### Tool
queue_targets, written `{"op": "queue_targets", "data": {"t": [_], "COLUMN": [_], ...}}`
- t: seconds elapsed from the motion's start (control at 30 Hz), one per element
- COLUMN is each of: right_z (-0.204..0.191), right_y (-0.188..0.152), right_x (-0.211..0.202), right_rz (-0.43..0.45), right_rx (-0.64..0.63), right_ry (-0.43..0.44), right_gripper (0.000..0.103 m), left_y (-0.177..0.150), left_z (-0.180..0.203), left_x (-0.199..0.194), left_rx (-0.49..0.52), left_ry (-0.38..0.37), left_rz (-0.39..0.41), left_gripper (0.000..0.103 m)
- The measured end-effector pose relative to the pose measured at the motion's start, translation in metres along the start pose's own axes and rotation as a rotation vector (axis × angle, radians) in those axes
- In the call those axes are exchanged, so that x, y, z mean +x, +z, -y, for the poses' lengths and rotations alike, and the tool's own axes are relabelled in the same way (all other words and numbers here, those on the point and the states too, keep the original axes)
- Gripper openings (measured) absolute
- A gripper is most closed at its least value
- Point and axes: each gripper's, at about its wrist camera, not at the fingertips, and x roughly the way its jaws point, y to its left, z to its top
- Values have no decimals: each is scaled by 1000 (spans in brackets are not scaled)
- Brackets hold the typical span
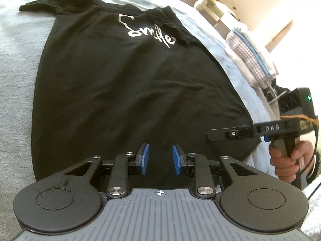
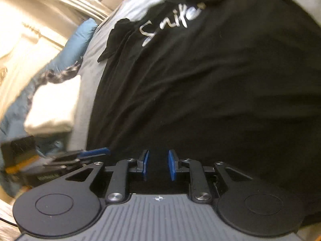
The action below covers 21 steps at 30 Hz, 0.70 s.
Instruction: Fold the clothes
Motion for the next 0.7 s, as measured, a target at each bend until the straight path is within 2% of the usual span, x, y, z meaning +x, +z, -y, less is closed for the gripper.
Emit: {"op": "queue_targets", "data": {"t": [0.07, 0.13, 0.4, 0.57, 0.7], "right_z": [-6, -7, 12, 20, 25], "right_y": [-2, -4, -10, -10, -9], "right_x": [0, -2, -3, -3, -5], "right_rz": [25, 40, 35, 12, -9], "right_rx": [-62, -81, -5, 27, 41], "right_ry": [-44, -50, -24, -16, -18], "right_gripper": [20, 18, 12, 9, 7], "left_y": [0, 0, -8, 3, 17], "left_z": [3, 8, 9, -22, -53], "left_x": [1, 1, 3, -8, -24], "left_rx": [17, 48, 116, 51, 24], "left_ry": [6, 9, 36, 133, 270], "left_rz": [3, 2, 12, 78, 154], "left_gripper": [26, 26, 25, 25, 25]}}
